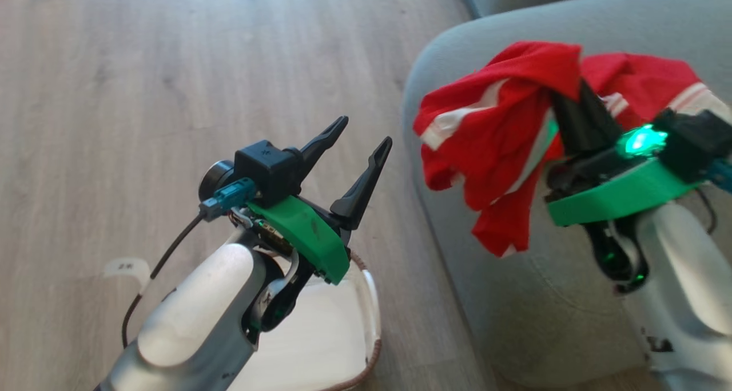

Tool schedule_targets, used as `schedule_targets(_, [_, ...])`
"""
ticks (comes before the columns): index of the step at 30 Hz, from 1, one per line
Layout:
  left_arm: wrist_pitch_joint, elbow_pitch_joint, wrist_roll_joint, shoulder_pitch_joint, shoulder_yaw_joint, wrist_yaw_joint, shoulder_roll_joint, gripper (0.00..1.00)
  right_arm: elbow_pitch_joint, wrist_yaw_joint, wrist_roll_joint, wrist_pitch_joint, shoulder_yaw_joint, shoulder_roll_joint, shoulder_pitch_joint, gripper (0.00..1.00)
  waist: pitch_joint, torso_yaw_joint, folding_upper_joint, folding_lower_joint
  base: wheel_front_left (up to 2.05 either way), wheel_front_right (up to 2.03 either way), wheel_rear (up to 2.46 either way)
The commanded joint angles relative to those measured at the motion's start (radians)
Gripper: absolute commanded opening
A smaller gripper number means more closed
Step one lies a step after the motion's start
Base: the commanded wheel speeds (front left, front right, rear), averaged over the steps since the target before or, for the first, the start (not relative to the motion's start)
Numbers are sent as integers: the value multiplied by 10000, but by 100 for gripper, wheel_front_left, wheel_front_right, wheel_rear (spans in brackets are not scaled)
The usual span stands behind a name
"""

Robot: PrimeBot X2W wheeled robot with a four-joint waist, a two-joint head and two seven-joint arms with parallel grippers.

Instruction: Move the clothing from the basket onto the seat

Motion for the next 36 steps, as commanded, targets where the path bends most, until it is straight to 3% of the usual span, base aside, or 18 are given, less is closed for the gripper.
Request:
schedule_targets(1, [-104, -349, -51, -337, 378, 14, 285, 100, -652, -2, 2, -66, -83, -141, -59, 0, 101, -432, 0, 0, 0, 0, 0])
schedule_targets(19, [-374, -334, 39, -315, 258, -6, 399, 100, -2406, -2, -245, -66, -1122, -685, 1128, 0, 353, -2487, 0, 0, 0, 0, 0])
schedule_targets(27, [-460, -283, 55, -398, 197, -46, 397, 100, -3099, -2, -279, -66, -2029, -496, 1865, 0, 598, -2913, 0, 0, 0, 0, 0])
schedule_targets(36, [-595, -152, 17, -321, 73, -61, 307, 100, -3450, -2, -261, -66, -2345, -450, 2235, 0, 705, -3121, 0, 0, 0, 0, 0])
